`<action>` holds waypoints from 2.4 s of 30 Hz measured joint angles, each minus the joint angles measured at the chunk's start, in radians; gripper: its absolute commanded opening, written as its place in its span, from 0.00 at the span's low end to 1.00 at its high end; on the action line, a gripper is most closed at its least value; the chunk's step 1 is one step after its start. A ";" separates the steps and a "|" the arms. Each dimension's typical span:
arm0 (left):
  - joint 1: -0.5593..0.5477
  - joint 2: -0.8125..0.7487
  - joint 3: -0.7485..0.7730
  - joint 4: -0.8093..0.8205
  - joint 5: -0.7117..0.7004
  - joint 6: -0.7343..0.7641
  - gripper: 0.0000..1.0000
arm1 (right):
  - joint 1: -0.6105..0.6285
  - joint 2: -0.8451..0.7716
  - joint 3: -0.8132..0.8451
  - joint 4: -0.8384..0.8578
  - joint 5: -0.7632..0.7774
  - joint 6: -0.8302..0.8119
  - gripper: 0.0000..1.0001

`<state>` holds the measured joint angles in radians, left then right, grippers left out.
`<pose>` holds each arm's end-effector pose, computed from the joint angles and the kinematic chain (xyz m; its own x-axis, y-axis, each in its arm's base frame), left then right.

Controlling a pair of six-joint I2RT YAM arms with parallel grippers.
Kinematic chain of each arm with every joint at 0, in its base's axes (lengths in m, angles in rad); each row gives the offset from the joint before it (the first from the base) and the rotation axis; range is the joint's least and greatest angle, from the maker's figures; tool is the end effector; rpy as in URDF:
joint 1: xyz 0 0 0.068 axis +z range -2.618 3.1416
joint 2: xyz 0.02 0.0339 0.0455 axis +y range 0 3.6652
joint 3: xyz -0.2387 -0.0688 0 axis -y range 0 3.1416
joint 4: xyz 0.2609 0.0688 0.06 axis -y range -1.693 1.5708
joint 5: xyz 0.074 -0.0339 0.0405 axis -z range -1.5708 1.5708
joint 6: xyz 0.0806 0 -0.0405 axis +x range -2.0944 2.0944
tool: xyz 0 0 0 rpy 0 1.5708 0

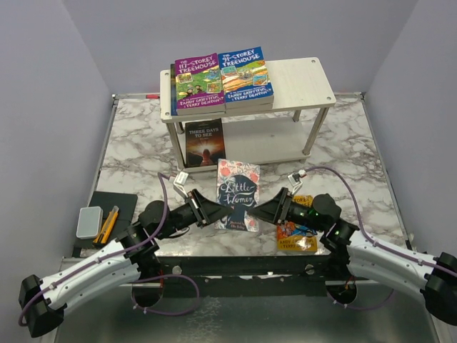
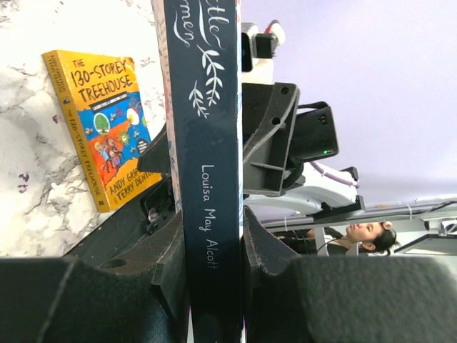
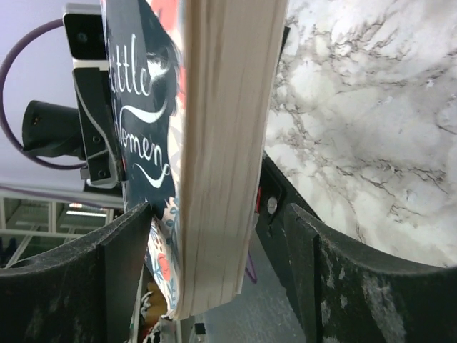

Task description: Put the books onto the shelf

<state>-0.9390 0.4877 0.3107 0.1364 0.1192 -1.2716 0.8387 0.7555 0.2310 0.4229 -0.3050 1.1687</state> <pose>0.1283 -0.1916 0.2322 -0.8398 -0.4591 -0.2899 0.2339 0.1759 -0.9562 0.1506 0.2038 0.1831 -0.8632 0.3527 -0.3613 -0.2934 0.2320 0.9274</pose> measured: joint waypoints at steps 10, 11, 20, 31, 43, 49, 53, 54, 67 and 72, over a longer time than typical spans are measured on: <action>0.000 0.002 0.005 0.055 -0.026 -0.003 0.00 | 0.035 0.035 -0.075 0.267 -0.038 0.092 0.68; 0.000 0.002 0.005 0.060 -0.031 -0.003 0.00 | 0.044 0.033 -0.075 0.275 -0.037 0.095 0.67; 0.000 -0.013 0.005 0.060 -0.078 0.014 0.00 | 0.085 0.007 -0.075 0.303 0.011 0.110 0.52; 0.000 -0.040 0.015 0.032 -0.132 0.056 0.00 | 0.101 0.035 -0.028 0.286 0.115 0.113 0.37; 0.002 -0.066 0.025 -0.070 -0.210 0.070 0.37 | 0.112 0.110 0.000 0.288 0.167 0.118 0.00; -0.001 -0.071 0.042 -0.225 -0.287 0.092 0.67 | 0.123 0.098 0.018 0.192 0.230 0.105 0.00; -0.001 -0.070 0.107 -0.406 -0.365 0.128 0.78 | 0.118 0.098 0.043 0.098 0.309 0.080 0.00; -0.001 -0.069 0.129 -0.439 -0.386 0.137 0.80 | 0.117 0.102 0.051 0.085 0.323 0.073 0.00; -0.001 -0.045 0.426 -0.764 -0.598 0.332 0.99 | 0.097 0.320 0.281 0.040 0.377 -0.046 0.00; -0.001 -0.045 0.496 -0.802 -0.645 0.451 0.99 | 0.048 0.474 0.359 0.070 0.351 -0.064 0.00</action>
<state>-0.9398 0.4423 0.8070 -0.6655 -0.5259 -0.8211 0.8871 1.2297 0.5896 0.4931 0.0463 1.1046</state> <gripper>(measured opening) 0.989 0.231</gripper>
